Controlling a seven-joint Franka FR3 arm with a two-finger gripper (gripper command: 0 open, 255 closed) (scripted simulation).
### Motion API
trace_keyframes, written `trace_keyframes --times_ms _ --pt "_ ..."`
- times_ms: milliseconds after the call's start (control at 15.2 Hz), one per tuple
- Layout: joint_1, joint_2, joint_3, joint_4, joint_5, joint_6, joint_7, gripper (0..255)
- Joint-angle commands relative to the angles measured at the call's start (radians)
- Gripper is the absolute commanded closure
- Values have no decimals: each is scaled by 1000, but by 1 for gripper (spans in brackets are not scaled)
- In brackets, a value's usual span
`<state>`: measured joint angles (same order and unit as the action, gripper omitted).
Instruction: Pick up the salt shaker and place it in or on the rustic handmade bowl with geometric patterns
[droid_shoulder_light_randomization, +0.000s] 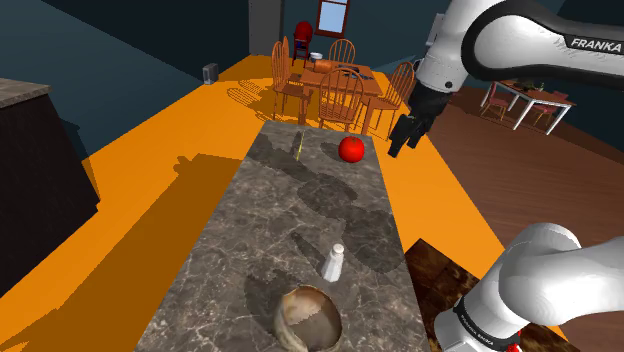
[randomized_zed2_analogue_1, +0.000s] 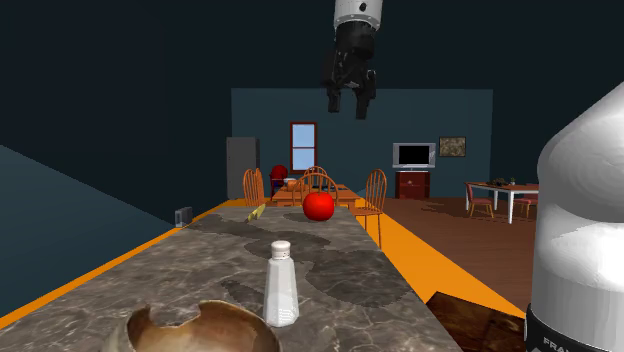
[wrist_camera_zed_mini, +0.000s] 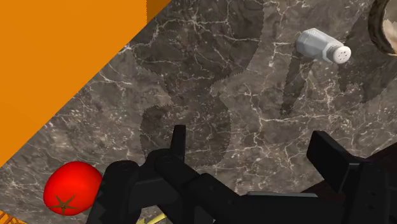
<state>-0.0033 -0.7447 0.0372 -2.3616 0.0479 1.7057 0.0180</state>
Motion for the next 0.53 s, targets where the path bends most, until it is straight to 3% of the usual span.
trace_keyframes --times_ms 0,462 --pt "0 0 0 0 0 0 0 0" --pt "45 37 150 -111 52 118 150 0"
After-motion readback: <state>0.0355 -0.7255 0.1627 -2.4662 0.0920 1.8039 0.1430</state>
